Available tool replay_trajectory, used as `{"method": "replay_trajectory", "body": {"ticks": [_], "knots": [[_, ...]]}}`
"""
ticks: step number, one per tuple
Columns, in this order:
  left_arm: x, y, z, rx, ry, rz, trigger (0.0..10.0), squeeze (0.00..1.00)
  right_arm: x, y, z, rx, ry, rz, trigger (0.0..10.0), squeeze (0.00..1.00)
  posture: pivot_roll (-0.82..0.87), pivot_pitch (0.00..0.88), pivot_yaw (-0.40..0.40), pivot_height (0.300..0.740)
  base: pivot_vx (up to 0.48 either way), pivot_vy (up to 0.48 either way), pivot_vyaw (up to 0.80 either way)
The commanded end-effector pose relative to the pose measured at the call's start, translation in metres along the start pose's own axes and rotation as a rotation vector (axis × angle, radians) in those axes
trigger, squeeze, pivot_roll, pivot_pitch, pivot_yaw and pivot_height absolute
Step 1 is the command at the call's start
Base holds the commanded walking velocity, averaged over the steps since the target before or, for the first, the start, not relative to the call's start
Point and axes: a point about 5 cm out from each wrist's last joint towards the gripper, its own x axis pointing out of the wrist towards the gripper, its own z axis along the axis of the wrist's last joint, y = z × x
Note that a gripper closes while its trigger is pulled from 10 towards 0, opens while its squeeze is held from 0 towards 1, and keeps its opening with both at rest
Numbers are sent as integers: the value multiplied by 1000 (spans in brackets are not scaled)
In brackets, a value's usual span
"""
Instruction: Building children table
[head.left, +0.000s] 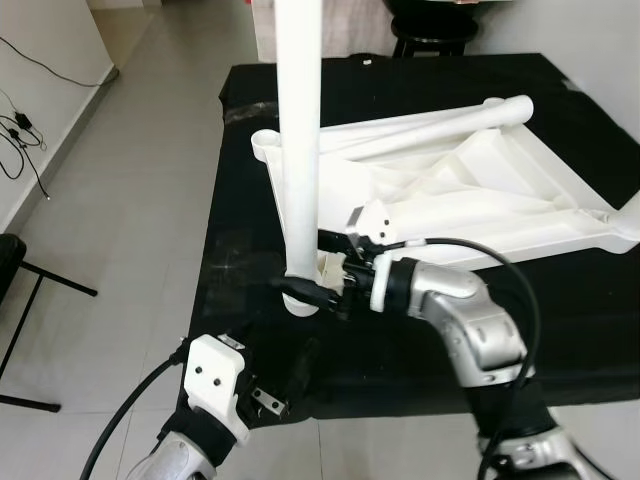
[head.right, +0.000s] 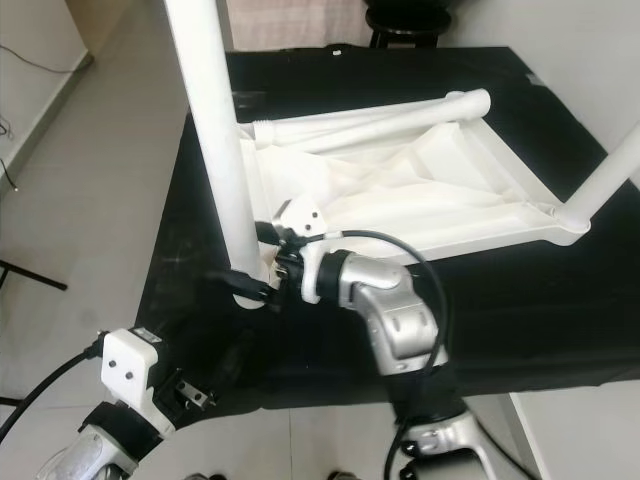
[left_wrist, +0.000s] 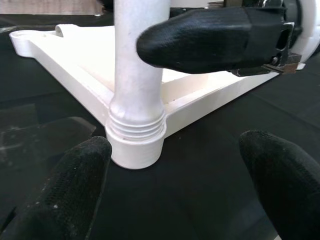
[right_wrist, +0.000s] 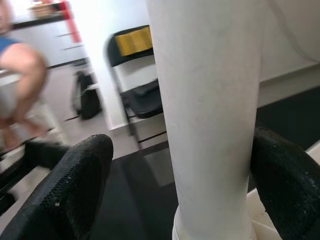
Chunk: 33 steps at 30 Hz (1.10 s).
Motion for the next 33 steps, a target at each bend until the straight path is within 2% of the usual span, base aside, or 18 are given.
{"method": "replay_trajectory", "body": {"ticks": [1, 4, 12, 14, 15, 16, 17, 28, 30, 31, 33], "knots": [[-2, -1, -3, -4, 14, 5, 10000, 0, 5, 5, -4, 6, 2, 94, 10000, 0, 35, 184, -14, 740, 0, 0, 0], [-3, -2, -2, -5, 12, 7, 10000, 0, 5, -7, 0, -25, 43, 148, 10000, 0, 39, 187, -18, 740, 0, 0, 0], [-5, -3, -1, -9, 11, 11, 10000, 0, 6, -21, 14, -19, 9, 198, 10000, 0, 64, 197, -6, 740, 0, 0, 0], [-6, -4, 0, -11, 17, 10, 10000, 0, 7, -28, 20, -29, 7, 257, 10000, 0, 85, 201, -5, 740, 0, 0, 0], [-7, -4, 0, -11, 18, 9, 10000, 0, 7, -30, 21, -30, 12, 285, 5725, 0, 86, 202, -4, 740, 0, 0, 0], [-7, -4, 0, -11, 18, 9, 10000, 0, 7, -30, 21, -30, 12, 285, 5725, 0, 86, 202, -4, 740, 0, 0, 0], [-7, -4, 0, -11, 19, 8, 10000, 0, 6, -30, 21, -28, 14, 305, 0, 0, 86, 202, -4, 740, 0, 0, 0], [-8, -4, 2, -8, 19, 10, 10000, 0, -3, -35, 16, -34, 27, 329, 0, 0, 87, 217, -6, 740, 0, 0, 0], [-8, -3, 2, -7, 19, 13, 10000, 0, -12, -34, 7, -38, 15, 241, 0, 0, 60, 222, -7, 740, 0, 0, 0], [-8, -3, 2, -7, 19, 13, 10000, 0, -12, -34, 7, -38, 15, 241, 0, 0, 60, 222, -7, 740, 0, 0, 0], [-9, -2, 3, -8, 18, 15, 10000, 0, -17, -32, 0, -30, -9, 127, 0, 0, 53, 226, -12, 740, 0, 0, 0]]}}
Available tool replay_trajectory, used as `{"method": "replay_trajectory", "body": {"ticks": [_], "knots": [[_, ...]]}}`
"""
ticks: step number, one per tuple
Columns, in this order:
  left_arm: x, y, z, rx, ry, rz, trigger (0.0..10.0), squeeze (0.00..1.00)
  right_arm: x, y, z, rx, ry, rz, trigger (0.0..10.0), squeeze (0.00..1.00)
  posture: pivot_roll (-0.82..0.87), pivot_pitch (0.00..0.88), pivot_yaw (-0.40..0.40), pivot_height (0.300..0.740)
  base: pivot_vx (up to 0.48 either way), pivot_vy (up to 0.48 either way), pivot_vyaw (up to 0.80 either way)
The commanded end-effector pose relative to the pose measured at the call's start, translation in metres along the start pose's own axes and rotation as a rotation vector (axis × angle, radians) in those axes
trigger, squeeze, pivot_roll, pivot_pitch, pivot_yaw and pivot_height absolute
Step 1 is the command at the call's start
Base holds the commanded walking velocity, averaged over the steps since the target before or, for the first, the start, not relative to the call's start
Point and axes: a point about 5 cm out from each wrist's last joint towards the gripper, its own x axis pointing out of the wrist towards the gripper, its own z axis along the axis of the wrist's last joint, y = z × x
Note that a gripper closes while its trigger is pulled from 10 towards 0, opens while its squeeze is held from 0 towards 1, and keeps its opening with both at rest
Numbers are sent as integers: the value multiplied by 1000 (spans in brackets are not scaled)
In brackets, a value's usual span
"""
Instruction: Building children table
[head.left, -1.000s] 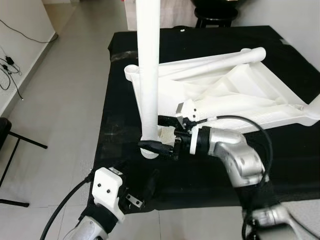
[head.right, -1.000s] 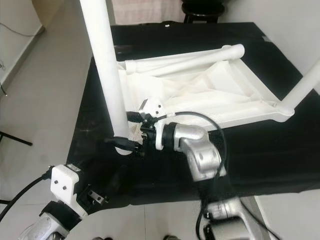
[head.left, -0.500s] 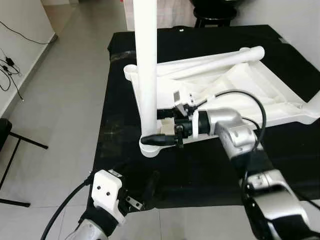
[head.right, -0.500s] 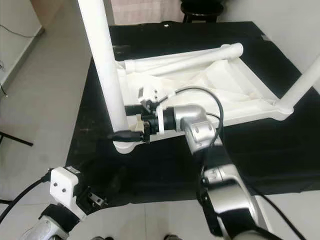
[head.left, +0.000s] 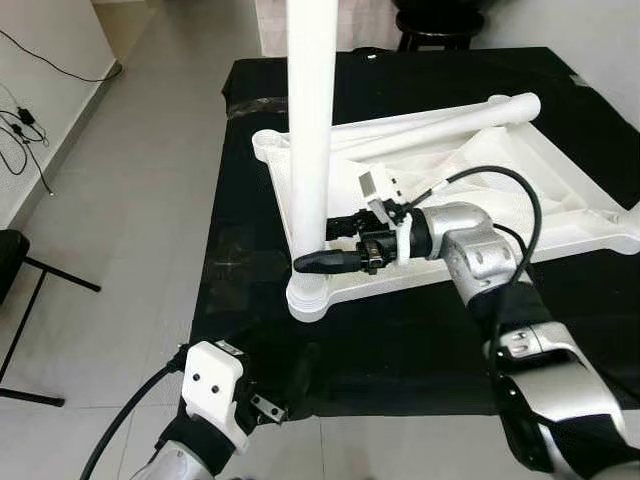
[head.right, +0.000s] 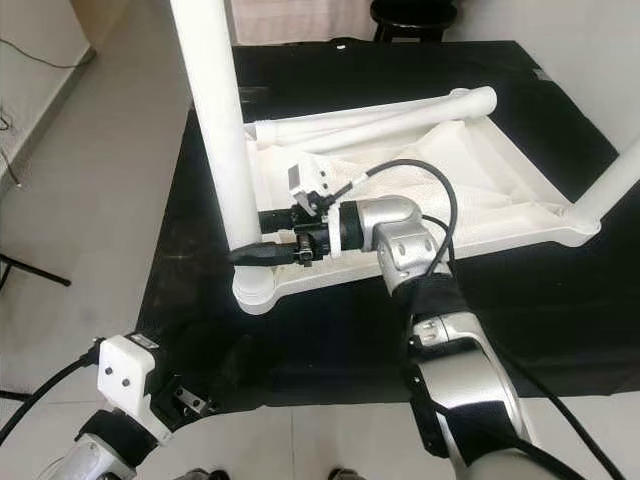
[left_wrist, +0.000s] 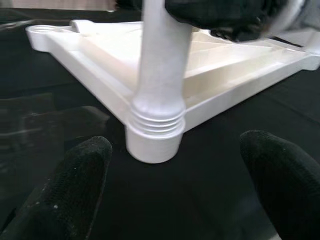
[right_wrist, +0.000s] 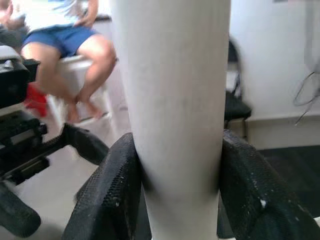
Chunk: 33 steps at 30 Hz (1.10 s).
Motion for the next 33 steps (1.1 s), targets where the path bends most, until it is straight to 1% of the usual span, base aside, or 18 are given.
{"method": "replay_trajectory", "body": {"ticks": [1, 2, 4, 5, 6, 10, 14, 15, 16, 17, 20, 21, 25, 27, 29, 30, 32, 33], "knots": [[-2, -1, 2, -1, 6, -6, 10000, 0, 2, 12, -25, 105, 29, -299, 0, 0, 58, 232, -25, 740, 0, 0, 0], [-2, -1, 2, -1, 6, -6, 10000, 0, 2, 12, -25, 105, 29, -299, 0, 0, 58, 232, -25, 740, 0, 0, 0], [-3, -1, 2, 2, 6, -8, 10000, 0, 2, 17, -33, 151, 42, -479, 0, 0, 58, 232, -25, 740, 0, 0, 0], [-4, 0, 2, 5, 7, -7, 10000, 0, 0, 34, -44, 155, 117, -763, 0, 0, 54, 245, -36, 740, 0, 0, 0], [-5, 3, 4, 10, 7, -5, 10000, 0, -5, 68, -51, 190, 157, -967, 0, 0, 35, 258, -24, 740, 0, 0, 0], [-5, 4, 3, 11, 7, -4, 10000, 0, -2, 78, -52, 206, 137, -962, 0, 0, 23, 242, -18, 740, 0, 0, 0], [-4, 5, 2, 7, 9, -8, 10000, 0, 5, 69, -50, 181, 116, -918, 0, 0, 20, 233, -7, 740, 0, 0, 0], [-3, 5, 2, 5, 11, -13, 10000, 0, 6, 64, -48, 174, 112, -906, 3647, 0, 23, 233, -6, 740, 0, 0, 0], [-3, 5, 2, 5, 11, -13, 10000, 0, 6, 64, -48, 174, 112, -906, 3647, 0, 23, 233, -6, 740, 0, 0, 0], [-2, 5, 1, 6, 11, -16, 10000, 0, 10, 57, -42, 176, 91, -867, 10000, 0, 21, 227, -3, 740, 0, 0, 0], [-1, 5, 1, 7, 10, -15, 10000, 0, 15, 54, -39, 194, 57, -807, 10000, 0, 21, 225, -3, 740, 0, 0, 0], [-1, 5, 1, 7, 9, -14, 10000, 0, 21, 53, -31, 202, 24, -758, 10000, 1000, 18, 223, -3, 740, 0, 0, 0], [0, 6, 1, 7, 10, -14, 10000, 0, 36, 53, -4, 144, -73, -634, 10000, 1000, 13, 218, 8, 740, 0, 0, 0], [1, 6, 1, 8, 10, -14, 10000, 0, 53, 55, 16, 73, -136, -413, 10000, 1000, 13, 217, 9, 740, 0, 0, 0], [1, 6, 0, 9, 11, -14, 10000, 0, 59, 52, 21, 5, -136, -316, 10000, 1000, 18, 212, 14, 740, 0, 0, 0], [1, 6, 0, 8, 10, -13, 10000, 0, 62, 47, 19, -23, -120, -254, 10000, 380, 29, 208, 13, 740, 0, 0, 0], [1, 6, 0, 8, 10, -13, 10000, 0, 63, 43, 16, -40, -108, -211, 10000, 380, 29, 208, 13, 740, 0, 0, 0], [1, 5, 0, 7, 10, -12, 10000, 0, 64, 40, 14, -34, -102, -144, 10000, 0, 35, 209, 12, 740, 0, 0, 0]]}}
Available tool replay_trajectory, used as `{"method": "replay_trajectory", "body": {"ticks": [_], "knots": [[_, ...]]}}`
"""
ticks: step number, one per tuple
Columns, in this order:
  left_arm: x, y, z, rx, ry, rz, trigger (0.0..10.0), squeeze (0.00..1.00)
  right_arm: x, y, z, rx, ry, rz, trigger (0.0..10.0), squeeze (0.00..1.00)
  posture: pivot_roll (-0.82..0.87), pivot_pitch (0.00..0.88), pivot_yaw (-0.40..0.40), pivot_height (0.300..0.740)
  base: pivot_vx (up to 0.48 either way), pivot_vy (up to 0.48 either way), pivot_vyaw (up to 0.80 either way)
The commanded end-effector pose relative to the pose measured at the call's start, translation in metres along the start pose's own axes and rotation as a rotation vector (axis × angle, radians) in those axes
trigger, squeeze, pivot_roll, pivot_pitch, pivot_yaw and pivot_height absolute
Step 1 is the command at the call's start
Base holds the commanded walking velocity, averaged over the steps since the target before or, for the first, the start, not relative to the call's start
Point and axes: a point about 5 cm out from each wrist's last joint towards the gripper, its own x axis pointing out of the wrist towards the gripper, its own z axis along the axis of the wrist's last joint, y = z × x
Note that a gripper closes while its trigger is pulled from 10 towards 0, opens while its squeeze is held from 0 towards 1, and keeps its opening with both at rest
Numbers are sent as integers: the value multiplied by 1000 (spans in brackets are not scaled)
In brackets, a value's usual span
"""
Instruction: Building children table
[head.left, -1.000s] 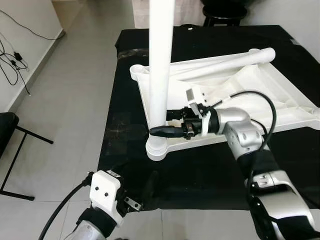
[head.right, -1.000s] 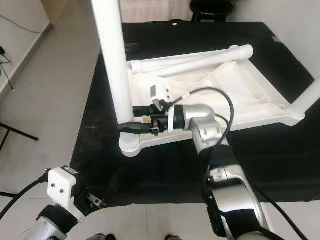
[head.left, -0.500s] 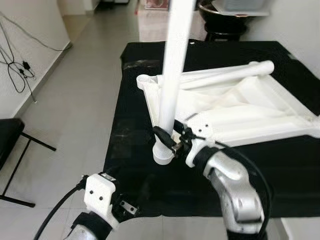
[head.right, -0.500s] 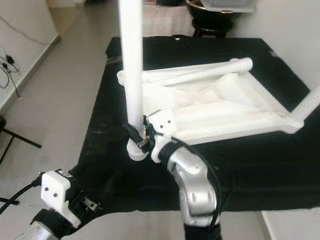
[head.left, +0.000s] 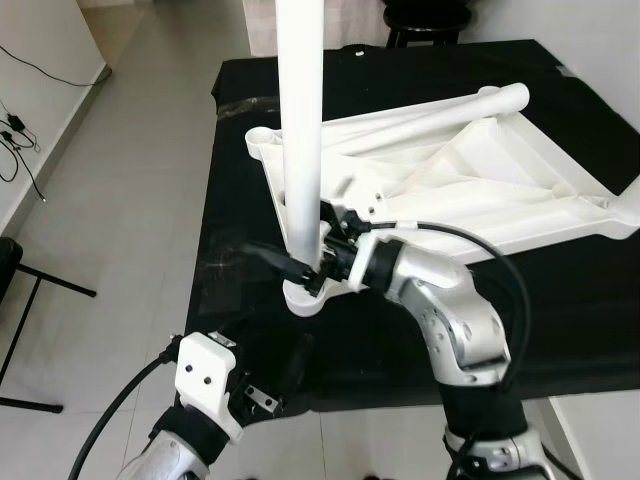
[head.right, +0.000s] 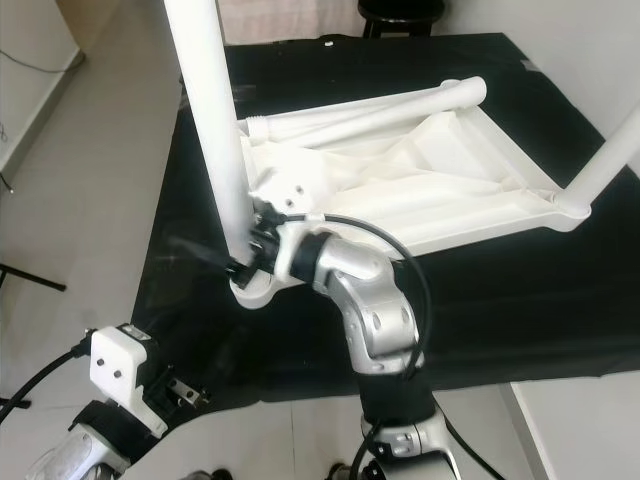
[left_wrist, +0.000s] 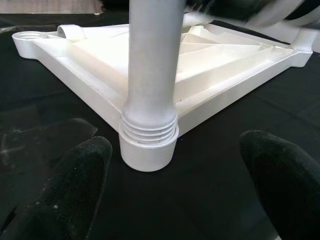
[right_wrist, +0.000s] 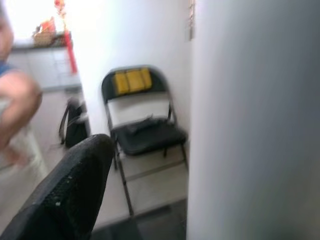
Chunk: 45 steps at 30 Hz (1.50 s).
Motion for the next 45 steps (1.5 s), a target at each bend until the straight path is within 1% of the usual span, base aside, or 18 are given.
{"method": "replay_trajectory", "body": {"ticks": [1, 3, 4, 7, 11, 12, 13, 19, 27, 30, 32, 33, 34, 35, 36, 37, 38, 45], "knots": [[-2, -1, -4, -8, 25, 2, 10000, 0, 4, 5, -9, 31, -7, 72, 10000, 0, 35, 209, 12, 740, 0, 0, 0], [-3, -2, -4, -9, 26, 4, 10000, 0, 7, 2, -12, 63, -7, 168, 10000, 0, 42, 210, 16, 740, 0, 0, 0], [-3, -2, -4, -9, 26, 4, 10000, 0, 7, 2, -12, 63, -7, 168, 10000, 0, 42, 210, 16, 740, 0, 0, 0], [-5, -4, -4, -11, 30, 4, 10000, 0, 15, -5, -9, 109, -18, 283, 10000, 0, 55, 211, 13, 740, 0, 0, 0], [-6, -6, -4, -13, 32, 2, 10000, 0, 21, -11, -6, 117, -29, 322, 10000, 0, 56, 211, 14, 740, 0, 0, 0], [-6, -6, -4, -14, 33, 1, 10000, 0, 22, -12, -6, 130, -33, 331, 1294, 0, 60, 214, 10, 740, 0, 0, 0], [-6, -7, -4, -16, 33, 1, 10000, 0, 22, -12, -7, 136, -32, 345, 0, 0, 60, 214, 10, 740, 0, 0, 0], [-6, -8, -4, -20, 31, 1, 10000, 0, 19, -14, -11, 140, -42, 365, 0, 0, 59, 219, 7, 740, 0, 0, 0], [-5, -9, -3, -26, 26, 0, 10000, 0, 1, -19, -19, 141, -52, 283, 0, 0, 44, 223, 6, 740, 0, 0, 0], [-5, -9, -3, -28, 23, -1, 10000, 0, -21, -14, -31, 135, -9, 47, 0, 0, 22, 230, 4, 740, 0, 0, 0], [-5, -9, -3, -28, 23, -1, 10000, 0, -21, -14, -31, 135, -9, 47, 0, 0, 22, 230, 4, 740, 0, 0, 0], [-4, -8, -3, -28, 22, -2, 10000, 0, -26, -11, -36, 143, 8, -80, 0, 0, 12, 233, 2, 740, 0, 0, 0], [-4, -7, -3, -28, 21, -3, 10000, 0, -32, -13, -47, 127, 85, -369, 0, 0, 3, 233, 4, 740, 0, 0, 0], [-4, -6, -2, -28, 20, -3, 10000, 0, -44, -14, -56, 67, 183, -654, 0, 0, -9, 237, 6, 740, 0, 0, 0], [-3, -5, -2, -28, 19, -4, 10000, 0, -53, -6, -61, 61, 216, -774, 0, 0, -6, 235, 11, 740, 0, 0, 0], [-3, -4, -2, -28, 19, -6, 10000, 0, -55, 2, -62, 57, 233, -811, 0, 0, -5, 235, 15, 740, 0, 0, 0], [-3, -4, -3, -29, 19, -7, 10000, 0, -53, 8, -62, 66, 227, -783, 0, 0, -9, 231, 16, 740, 0, 0, 0], [-1, -2, -4, -22, 23, -13, 10000, 0, -40, 8, -62, 83, 218, -747, 0, 0, 15, 210, 16, 740, 0, 0, 0]]}}
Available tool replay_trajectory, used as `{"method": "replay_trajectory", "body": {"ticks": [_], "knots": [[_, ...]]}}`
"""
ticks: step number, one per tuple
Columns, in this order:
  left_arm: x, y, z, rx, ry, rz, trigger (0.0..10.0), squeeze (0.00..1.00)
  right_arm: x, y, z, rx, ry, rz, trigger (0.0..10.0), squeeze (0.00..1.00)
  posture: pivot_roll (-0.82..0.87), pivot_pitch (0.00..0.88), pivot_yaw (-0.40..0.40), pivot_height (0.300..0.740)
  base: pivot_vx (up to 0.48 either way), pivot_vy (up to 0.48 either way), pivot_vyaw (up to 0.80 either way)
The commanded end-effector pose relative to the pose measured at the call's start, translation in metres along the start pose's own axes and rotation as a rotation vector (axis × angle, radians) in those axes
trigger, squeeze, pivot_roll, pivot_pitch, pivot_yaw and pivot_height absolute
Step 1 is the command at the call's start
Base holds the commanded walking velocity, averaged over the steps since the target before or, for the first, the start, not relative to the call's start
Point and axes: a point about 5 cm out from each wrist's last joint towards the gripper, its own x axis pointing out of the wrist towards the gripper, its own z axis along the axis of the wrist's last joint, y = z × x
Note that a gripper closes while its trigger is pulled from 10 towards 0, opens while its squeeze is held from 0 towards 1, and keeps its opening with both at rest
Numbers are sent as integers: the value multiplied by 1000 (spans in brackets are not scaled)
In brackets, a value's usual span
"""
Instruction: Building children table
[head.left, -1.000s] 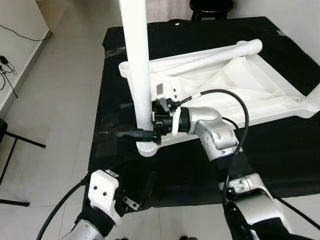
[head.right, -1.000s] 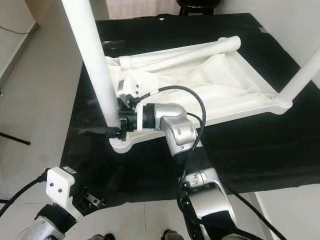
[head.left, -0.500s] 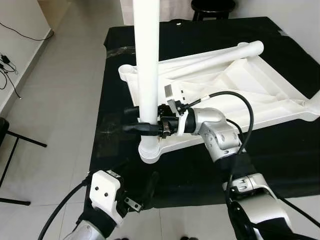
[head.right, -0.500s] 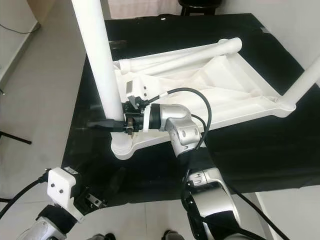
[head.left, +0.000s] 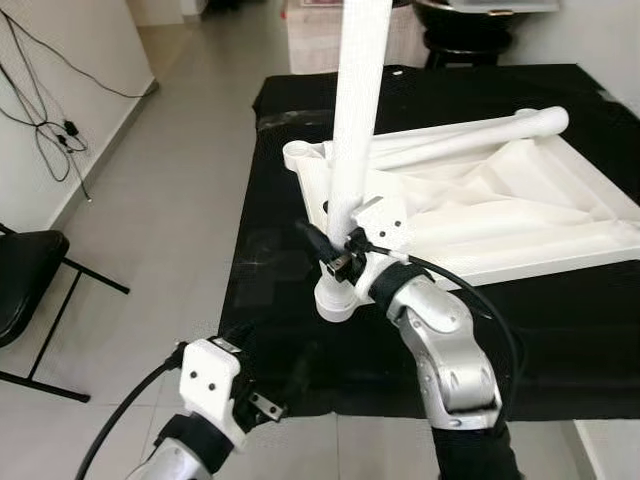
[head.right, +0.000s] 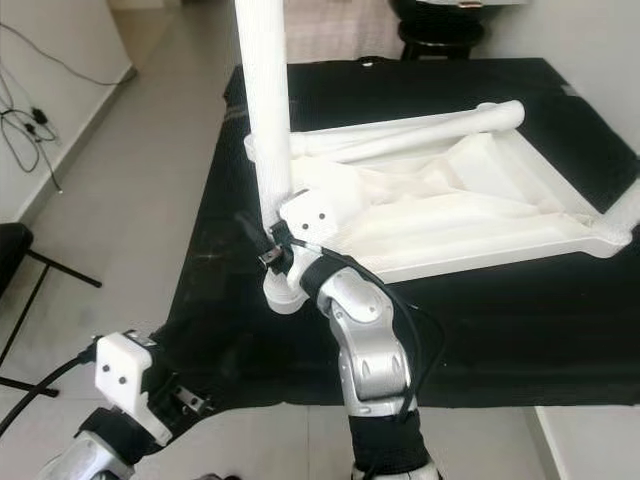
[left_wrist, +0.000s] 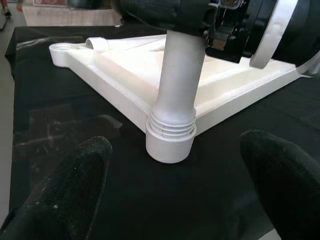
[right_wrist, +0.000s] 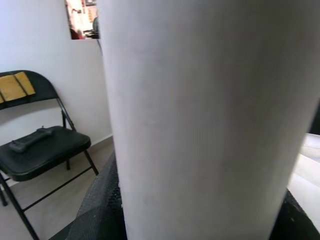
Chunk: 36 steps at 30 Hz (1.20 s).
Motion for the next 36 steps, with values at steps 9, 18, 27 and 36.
{"method": "replay_trajectory", "body": {"ticks": [9, 18, 27, 36], "knots": [[-2, 2, -5, 4, 27, 12, 10000, 0, 14, -2, -10, 138, 34, 185, 10000, 1000, 29, 205, 16, 740, 0, 0, 0], [-2, -2, -3, 0, 27, 5, 10000, 0, 26, -24, 19, 41, -46, 703, 10000, 0, 48, 214, 17, 740, 0, 0, 0], [-5, -6, -2, 0, 31, 5, 10000, 0, 39, -35, 27, 59, -28, 855, 10000, 0, 70, 230, 14, 740, 0, 0, 0], [-8, -9, 0, -5, 35, 4, 10000, 0, 47, -45, 38, 95, -65, 918, 1843, 0, 83, 243, 10, 740, 0, 0, 0]]}}
